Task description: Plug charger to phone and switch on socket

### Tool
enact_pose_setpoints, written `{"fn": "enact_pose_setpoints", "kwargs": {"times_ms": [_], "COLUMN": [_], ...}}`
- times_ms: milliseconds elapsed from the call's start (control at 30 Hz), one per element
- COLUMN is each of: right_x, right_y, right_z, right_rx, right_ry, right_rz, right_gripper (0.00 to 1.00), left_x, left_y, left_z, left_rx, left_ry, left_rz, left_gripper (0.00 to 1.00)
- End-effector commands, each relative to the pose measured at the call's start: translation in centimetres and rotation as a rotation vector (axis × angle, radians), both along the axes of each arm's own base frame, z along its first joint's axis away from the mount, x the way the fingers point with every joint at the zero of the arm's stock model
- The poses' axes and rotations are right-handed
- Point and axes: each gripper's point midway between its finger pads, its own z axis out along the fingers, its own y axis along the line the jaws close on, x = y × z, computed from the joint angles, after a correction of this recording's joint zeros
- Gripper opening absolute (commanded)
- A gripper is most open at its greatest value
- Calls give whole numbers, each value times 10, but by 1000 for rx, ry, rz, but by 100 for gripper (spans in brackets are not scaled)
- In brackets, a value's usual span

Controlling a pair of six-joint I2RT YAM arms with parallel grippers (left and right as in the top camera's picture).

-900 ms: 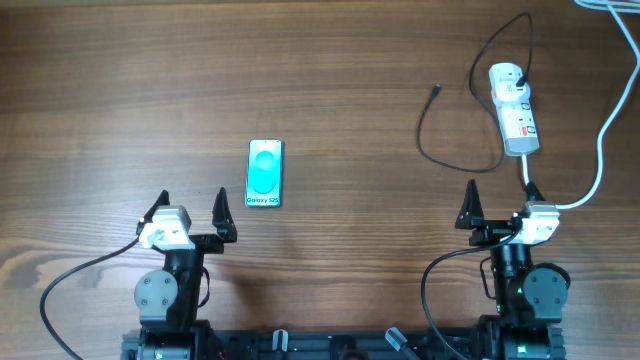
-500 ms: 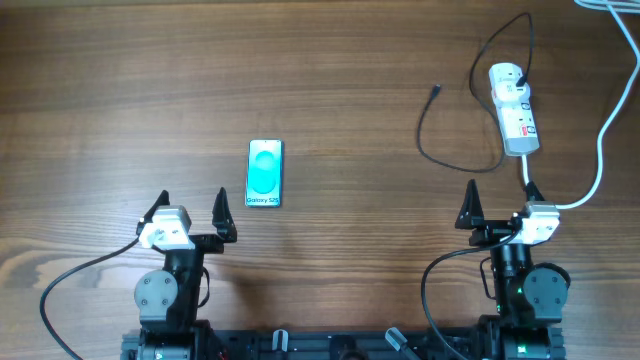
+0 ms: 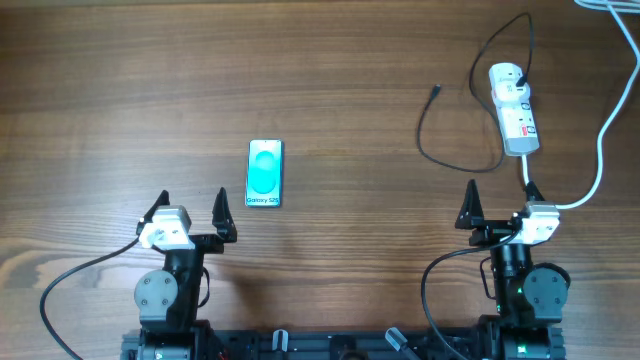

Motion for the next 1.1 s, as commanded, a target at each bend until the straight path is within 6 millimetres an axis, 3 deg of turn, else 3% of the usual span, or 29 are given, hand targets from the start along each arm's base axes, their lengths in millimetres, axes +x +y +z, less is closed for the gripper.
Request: {"fn": "enact_pose_setpoints", "kwargs": {"times_ms": [0,800,933,1067], "right_x": [-1,0,0,0], "right_y": [1,1,1,1], "right_z": [2,1,1,1], "right_rx": [-9,-9,-9,-9], "right_ry": [-8,-4,-4,-4], "right_rz": [10,10,10,10], "right_gripper": [100,100,100,100], "left_x": [0,0,-3,-10], "left_y": [-3,-3,-31,-41], "left_z": [-2,-2,22,46], "left_rx": [18,19,13,-96], "left_ry": [2,2,-95,-86], "left_rz": [-20,-16,-183,-239], "left_gripper": [100,100,100,100]}}
